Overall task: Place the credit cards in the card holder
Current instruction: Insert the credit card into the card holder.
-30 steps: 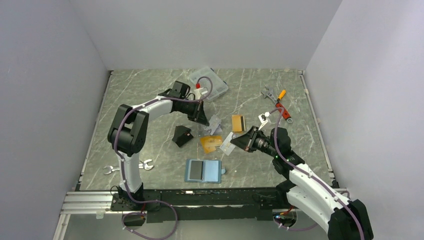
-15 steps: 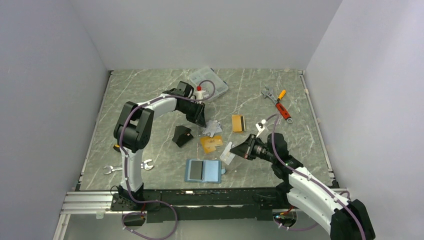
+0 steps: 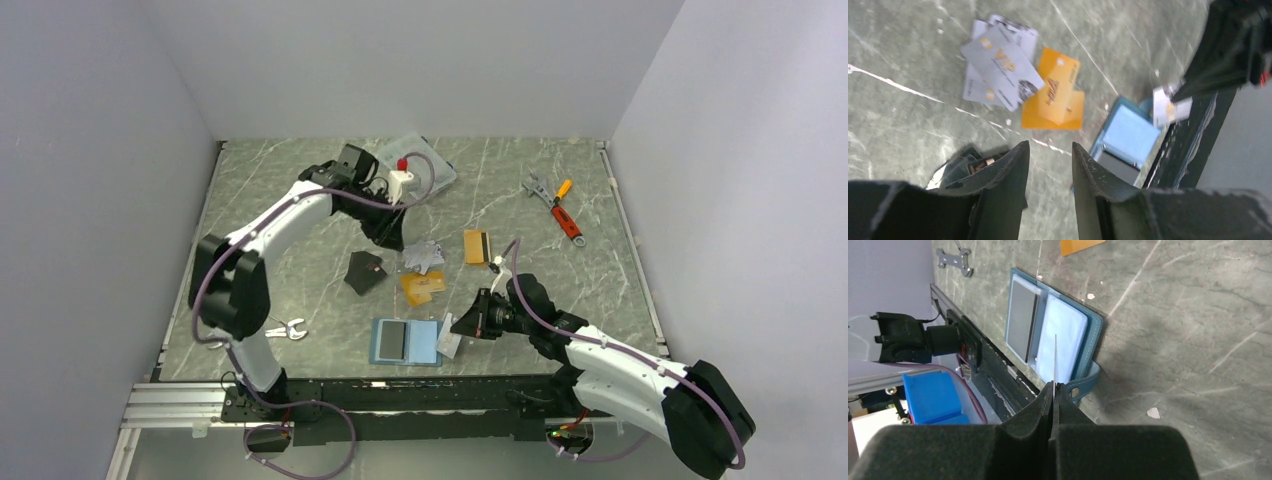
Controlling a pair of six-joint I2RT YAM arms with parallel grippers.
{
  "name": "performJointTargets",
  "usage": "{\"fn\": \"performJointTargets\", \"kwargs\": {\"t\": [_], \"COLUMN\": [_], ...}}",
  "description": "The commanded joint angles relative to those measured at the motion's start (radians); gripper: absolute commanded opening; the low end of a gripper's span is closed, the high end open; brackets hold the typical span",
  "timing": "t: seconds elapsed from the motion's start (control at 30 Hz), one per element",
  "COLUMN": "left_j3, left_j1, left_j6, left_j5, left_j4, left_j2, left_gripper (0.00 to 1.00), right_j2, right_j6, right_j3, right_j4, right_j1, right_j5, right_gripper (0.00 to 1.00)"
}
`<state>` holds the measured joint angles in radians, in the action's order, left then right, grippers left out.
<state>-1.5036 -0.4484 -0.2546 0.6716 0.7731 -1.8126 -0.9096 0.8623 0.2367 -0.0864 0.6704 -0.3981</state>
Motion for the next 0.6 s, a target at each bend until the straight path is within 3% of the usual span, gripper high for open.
{"fn": "performJointTargets", "kwargs": {"t": [0.0, 0.17, 0.57], "left_j3": [0.151, 0.37, 0.487], "left_j1": [-0.074, -0.142, -0.235], "left_j6": [-0.281, -0.371, -0.397], "left_j5": [-0.003, -0.092, -0.194], "left_j4": [0.165, 0.119, 0.028], "left_j2": [0.133, 0.175, 0.154], "left_gripper": [0.41, 0.39, 0.35], "right_j2": [0.017, -0.005, -0.046], "right_j6": [-0.025, -0.02, -0.014], "right_j3": [0.03, 0.024, -0.003], "right_j4": [0.039, 0.008, -0.044], "right_j1": [0.009, 0.008, 0.009], "right_j5": [0.03, 0.025, 0.029], "right_gripper": [0.0, 0.0, 0.0]}}
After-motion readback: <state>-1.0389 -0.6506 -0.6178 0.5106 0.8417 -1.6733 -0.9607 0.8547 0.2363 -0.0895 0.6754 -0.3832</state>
